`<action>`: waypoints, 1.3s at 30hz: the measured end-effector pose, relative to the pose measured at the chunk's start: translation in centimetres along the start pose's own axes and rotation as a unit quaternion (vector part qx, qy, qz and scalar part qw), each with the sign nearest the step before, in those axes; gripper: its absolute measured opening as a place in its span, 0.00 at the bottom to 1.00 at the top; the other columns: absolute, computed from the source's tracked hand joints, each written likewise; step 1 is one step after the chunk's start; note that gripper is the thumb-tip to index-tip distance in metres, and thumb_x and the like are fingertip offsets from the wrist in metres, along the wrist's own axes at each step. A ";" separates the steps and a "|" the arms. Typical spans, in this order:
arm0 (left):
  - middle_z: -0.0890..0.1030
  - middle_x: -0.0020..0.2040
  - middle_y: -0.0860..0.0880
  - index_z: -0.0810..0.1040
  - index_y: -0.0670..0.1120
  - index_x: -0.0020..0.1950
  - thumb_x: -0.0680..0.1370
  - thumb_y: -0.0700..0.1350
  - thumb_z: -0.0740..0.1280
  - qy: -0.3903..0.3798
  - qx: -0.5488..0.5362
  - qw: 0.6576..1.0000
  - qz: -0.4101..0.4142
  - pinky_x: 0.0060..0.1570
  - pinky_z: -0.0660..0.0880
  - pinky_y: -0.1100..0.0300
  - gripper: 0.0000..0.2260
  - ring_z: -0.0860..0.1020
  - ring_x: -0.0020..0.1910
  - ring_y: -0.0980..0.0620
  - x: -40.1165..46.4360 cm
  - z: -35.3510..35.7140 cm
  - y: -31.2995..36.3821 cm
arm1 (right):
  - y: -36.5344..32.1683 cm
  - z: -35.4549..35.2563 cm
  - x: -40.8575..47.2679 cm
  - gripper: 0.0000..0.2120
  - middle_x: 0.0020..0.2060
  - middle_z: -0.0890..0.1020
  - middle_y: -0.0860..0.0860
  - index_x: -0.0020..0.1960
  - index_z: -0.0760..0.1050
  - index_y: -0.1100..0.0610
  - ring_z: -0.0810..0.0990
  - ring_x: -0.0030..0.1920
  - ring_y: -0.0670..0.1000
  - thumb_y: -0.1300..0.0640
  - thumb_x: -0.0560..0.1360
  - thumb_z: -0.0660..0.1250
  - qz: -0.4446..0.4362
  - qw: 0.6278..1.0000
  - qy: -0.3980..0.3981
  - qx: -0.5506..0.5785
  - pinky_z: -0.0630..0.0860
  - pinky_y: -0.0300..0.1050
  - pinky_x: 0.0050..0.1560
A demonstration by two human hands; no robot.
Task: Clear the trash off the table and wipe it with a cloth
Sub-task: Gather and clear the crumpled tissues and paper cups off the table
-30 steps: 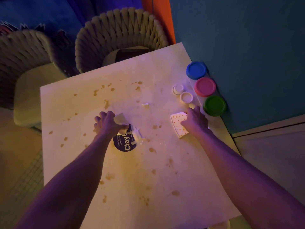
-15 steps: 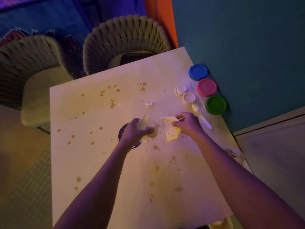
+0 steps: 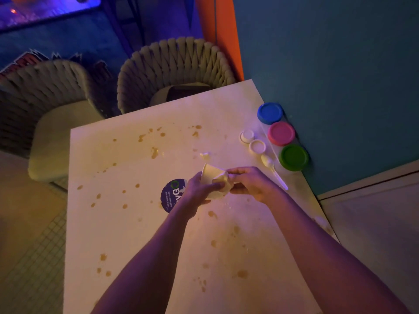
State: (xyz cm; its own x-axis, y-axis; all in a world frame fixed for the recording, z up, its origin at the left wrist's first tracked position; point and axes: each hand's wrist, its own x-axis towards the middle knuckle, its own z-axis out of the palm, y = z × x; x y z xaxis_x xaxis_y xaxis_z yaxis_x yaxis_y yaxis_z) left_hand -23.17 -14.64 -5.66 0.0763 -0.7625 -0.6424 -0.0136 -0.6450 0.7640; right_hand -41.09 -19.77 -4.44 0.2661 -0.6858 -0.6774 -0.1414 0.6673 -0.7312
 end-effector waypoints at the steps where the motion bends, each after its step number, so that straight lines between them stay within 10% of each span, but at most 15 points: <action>1: 0.85 0.54 0.43 0.79 0.50 0.60 0.67 0.47 0.81 0.008 -0.010 1.000 0.002 0.47 0.78 0.48 0.24 0.83 0.48 0.46 0.1 0.1 0.0 | -0.3 -0.1 0.3 0.08 0.44 0.84 0.57 0.52 0.82 0.57 0.83 0.40 0.54 0.65 0.79 0.65 -0.002 1.000 0.011 -0.021 0.82 0.45 0.42; 8: 0.85 0.51 0.43 0.79 0.47 0.59 0.69 0.43 0.80 0.060 0.012 0.997 0.035 0.46 0.82 0.48 0.21 0.84 0.48 0.44 2.0 0.2 0.7 | -4.1 -2.2 4.9 0.18 0.63 0.77 0.58 0.64 0.77 0.54 0.78 0.59 0.58 0.58 0.75 0.66 -0.127 0.903 0.222 -0.344 0.73 0.45 0.57; 22: 0.83 0.47 0.52 0.77 0.50 0.57 0.70 0.43 0.79 0.075 0.095 0.991 0.054 0.42 0.79 0.59 0.18 0.81 0.43 0.54 4.4 -1.3 0.6 | -6.0 -2.9 12.1 0.22 0.65 0.67 0.57 0.70 0.67 0.53 0.71 0.63 0.61 0.61 0.77 0.60 -0.095 0.795 0.215 -0.559 0.72 0.52 0.59; 29: 0.84 0.49 0.48 0.78 0.51 0.56 0.66 0.49 0.80 0.078 0.104 0.991 0.038 0.49 0.82 0.45 0.22 0.83 0.48 0.46 4.9 -1.4 -0.2 | -4.2 -1.3 11.7 0.17 0.62 0.75 0.55 0.66 0.72 0.52 0.75 0.61 0.59 0.56 0.78 0.62 -0.139 0.736 0.199 -0.632 0.69 0.50 0.63; 39: 0.84 0.49 0.47 0.78 0.47 0.59 0.68 0.45 0.80 0.079 0.090 0.992 0.044 0.44 0.80 0.52 0.22 0.83 0.47 0.46 5.2 -1.1 -0.1 | -4.9 -1.7 9.0 0.19 0.55 0.80 0.58 0.64 0.77 0.51 0.79 0.54 0.62 0.57 0.73 0.66 -0.196 0.759 0.259 -0.564 0.74 0.51 0.52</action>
State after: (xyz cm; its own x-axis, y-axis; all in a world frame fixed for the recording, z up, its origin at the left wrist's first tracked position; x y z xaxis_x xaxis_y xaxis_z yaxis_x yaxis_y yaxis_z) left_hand -21.70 -18.55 -9.01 0.2222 -0.8083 -0.5452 -0.2032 -0.5853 0.7849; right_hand -39.60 -29.66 -7.10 0.1287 -0.9847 -0.1175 -0.9530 -0.0901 -0.2894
